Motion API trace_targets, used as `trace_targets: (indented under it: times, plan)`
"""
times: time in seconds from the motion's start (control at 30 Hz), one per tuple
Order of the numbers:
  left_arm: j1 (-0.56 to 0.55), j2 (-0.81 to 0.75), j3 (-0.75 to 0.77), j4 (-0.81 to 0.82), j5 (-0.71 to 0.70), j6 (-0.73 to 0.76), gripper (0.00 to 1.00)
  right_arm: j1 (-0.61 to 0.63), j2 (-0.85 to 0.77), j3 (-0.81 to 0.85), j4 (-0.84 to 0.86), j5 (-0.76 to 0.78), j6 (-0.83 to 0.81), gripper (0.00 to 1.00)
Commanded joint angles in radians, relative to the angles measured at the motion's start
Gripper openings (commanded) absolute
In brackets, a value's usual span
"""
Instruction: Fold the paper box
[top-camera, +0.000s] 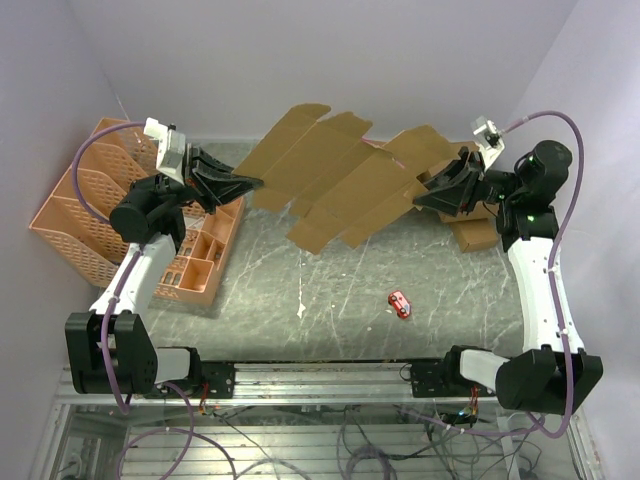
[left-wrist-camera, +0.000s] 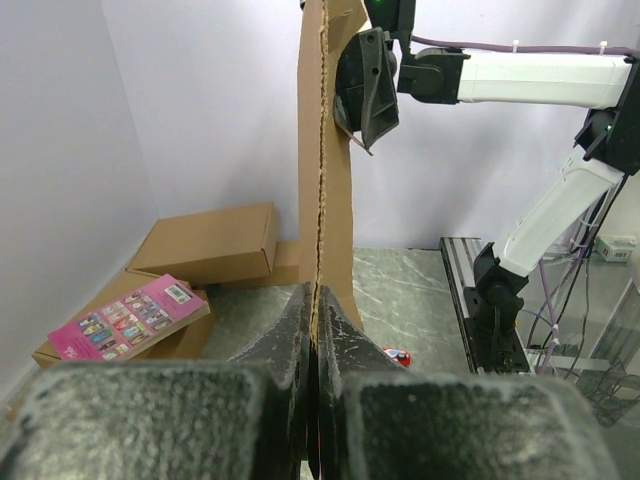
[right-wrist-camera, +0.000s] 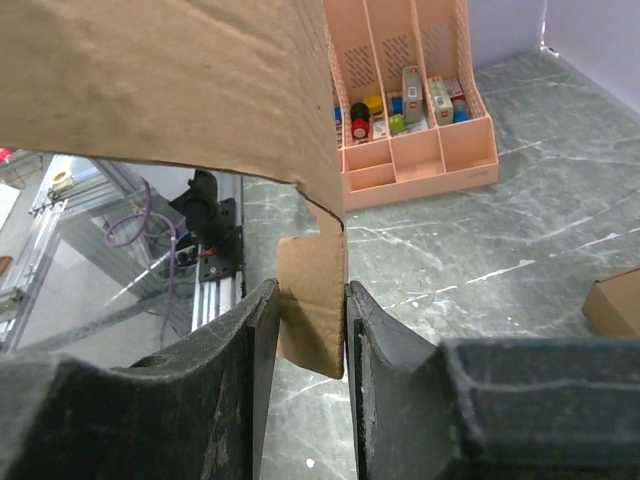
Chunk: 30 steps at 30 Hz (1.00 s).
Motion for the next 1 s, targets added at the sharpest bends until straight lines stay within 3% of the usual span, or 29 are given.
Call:
trace_targets:
  times: [0.0, 0.2, 0.37, 0.53, 0.6, 0.73, 0.83, 0.97]
  plan:
    - [0.01, -0.011, 0.029, 0.251, -0.011, -0.013, 0.07, 0.014, 0.007, 0.027, 0.057, -0.024, 0.096, 0.33]
    - [0.01, -0.006, 0.029, 0.252, -0.018, -0.011, 0.07, 0.018, 0.015, 0.044, 0.049, -0.017, 0.145, 0.3]
    - [0.01, -0.008, 0.028, 0.252, -0.017, -0.011, 0.07, 0.019, 0.018, 0.037, 0.079, -0.009, 0.188, 0.12]
    - [0.01, -0.009, 0.027, 0.251, -0.017, -0.013, 0.07, 0.021, 0.017, 0.026, 0.093, -0.006, 0.197, 0.08]
    - [0.01, -0.008, 0.026, 0.251, -0.019, -0.013, 0.07, 0.022, 0.016, 0.026, 0.096, -0.008, 0.197, 0.0]
    - [0.01, -0.008, 0.019, 0.251, -0.028, -0.014, 0.07, 0.022, 0.011, 0.028, 0.08, -0.003, 0.158, 0.0]
    - [0.01, -0.013, 0.007, 0.25, -0.032, -0.012, 0.07, 0.02, 0.006, 0.042, -0.037, 0.037, -0.01, 0.0]
    - [0.01, -0.034, -0.029, 0.232, -0.026, 0.006, 0.07, 0.026, 0.048, 0.176, -0.588, 0.212, -0.564, 0.0]
